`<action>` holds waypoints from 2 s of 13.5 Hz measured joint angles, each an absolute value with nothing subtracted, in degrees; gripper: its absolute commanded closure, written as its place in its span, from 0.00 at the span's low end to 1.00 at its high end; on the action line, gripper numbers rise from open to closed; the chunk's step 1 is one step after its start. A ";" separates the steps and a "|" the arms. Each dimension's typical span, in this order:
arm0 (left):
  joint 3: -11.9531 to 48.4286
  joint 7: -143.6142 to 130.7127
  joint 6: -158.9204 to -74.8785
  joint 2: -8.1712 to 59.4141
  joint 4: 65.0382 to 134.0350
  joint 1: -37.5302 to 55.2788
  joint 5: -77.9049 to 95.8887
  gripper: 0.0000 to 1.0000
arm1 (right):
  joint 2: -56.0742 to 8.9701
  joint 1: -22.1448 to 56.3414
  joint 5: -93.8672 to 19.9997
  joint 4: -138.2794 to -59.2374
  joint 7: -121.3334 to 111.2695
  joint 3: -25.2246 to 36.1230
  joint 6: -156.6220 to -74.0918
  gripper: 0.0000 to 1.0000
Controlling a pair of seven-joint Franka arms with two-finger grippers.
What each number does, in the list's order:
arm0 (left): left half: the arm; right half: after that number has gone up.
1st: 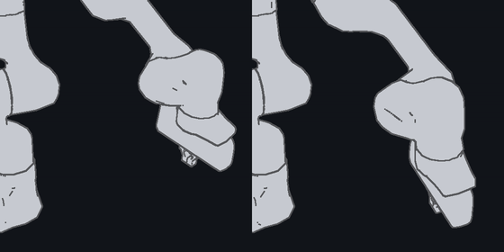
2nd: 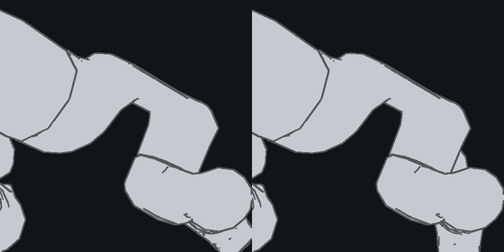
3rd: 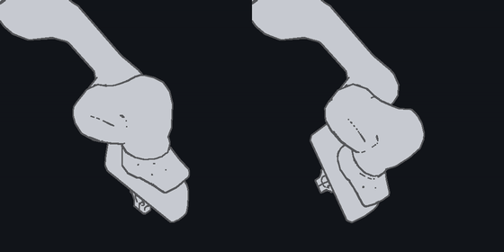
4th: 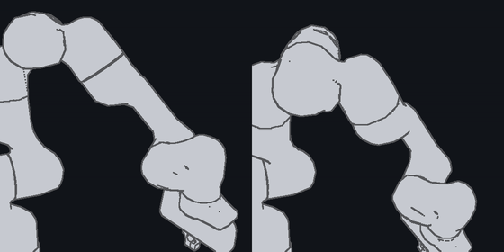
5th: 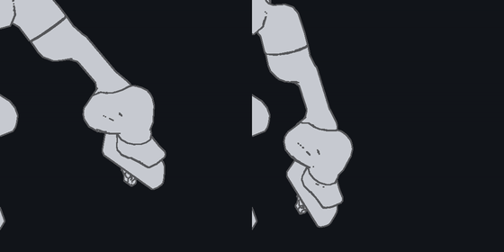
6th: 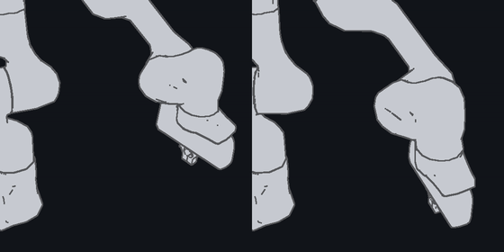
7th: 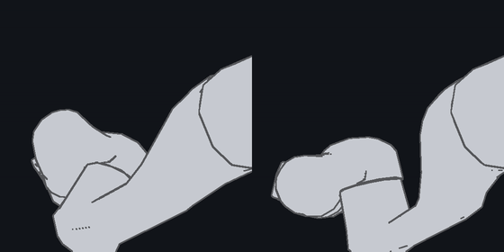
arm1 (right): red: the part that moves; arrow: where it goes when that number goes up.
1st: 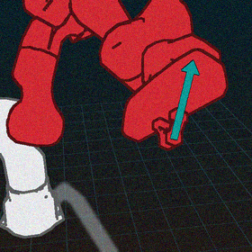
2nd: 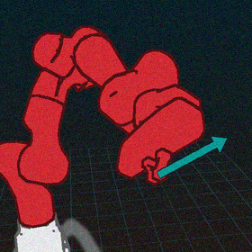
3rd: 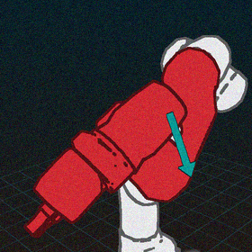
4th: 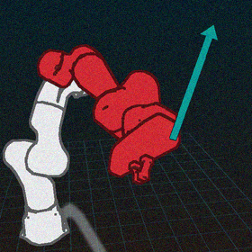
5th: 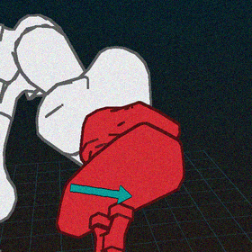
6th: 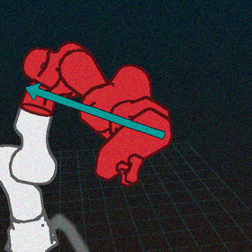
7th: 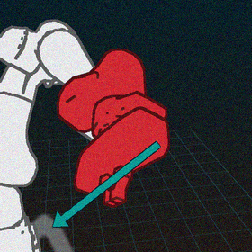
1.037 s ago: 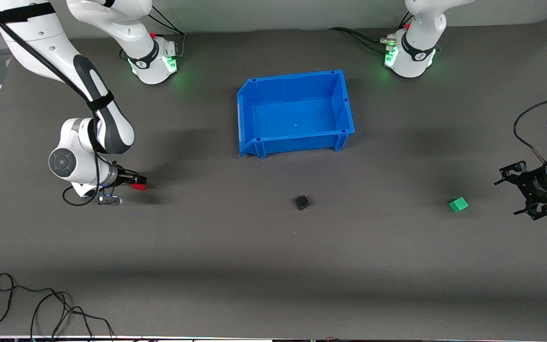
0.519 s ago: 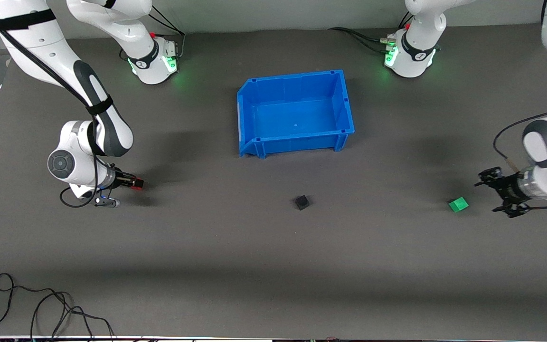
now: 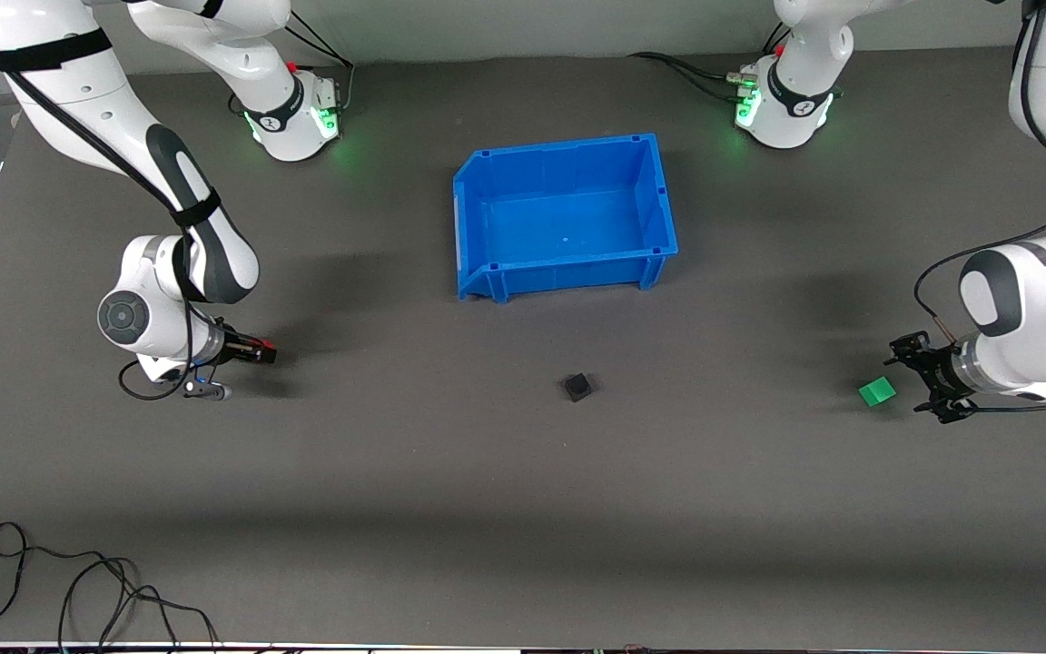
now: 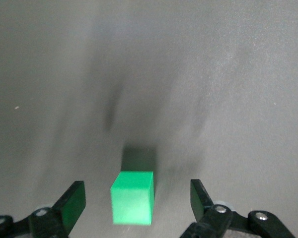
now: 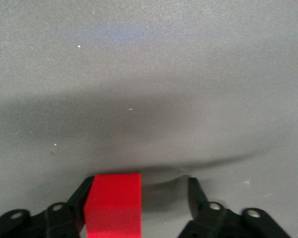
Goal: Attach green and red cubes to black cube
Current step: 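Close the right gripper on the red cube while the left gripper grips green, then carry the red cube toward the black cube while the left gripper carries green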
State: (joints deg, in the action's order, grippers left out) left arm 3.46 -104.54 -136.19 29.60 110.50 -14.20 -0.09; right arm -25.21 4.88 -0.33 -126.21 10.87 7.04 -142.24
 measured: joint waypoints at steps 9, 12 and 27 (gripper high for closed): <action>3.87 -104.54 -140.18 32.33 110.49 -13.12 -0.70 0.19 | -25.25 5.25 -0.44 -125.68 17.62 6.92 -144.05 0.89; 3.82 -104.54 -140.28 32.92 110.48 -13.05 -1.09 0.26 | -25.25 7.09 -3.27 -122.55 27.65 5.77 -140.75 0.88; 4.66 -107.46 -142.69 33.59 109.46 -5.98 -1.99 1.00 | -45.34 29.40 -22.09 -77.46 79.53 4.09 -121.29 0.88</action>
State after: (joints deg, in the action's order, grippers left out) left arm 4.66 -107.46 -142.69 33.59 109.46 -5.98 -1.99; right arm -45.34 29.40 -22.09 -77.46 79.53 4.09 -121.29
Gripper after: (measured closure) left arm 0.630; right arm 0.595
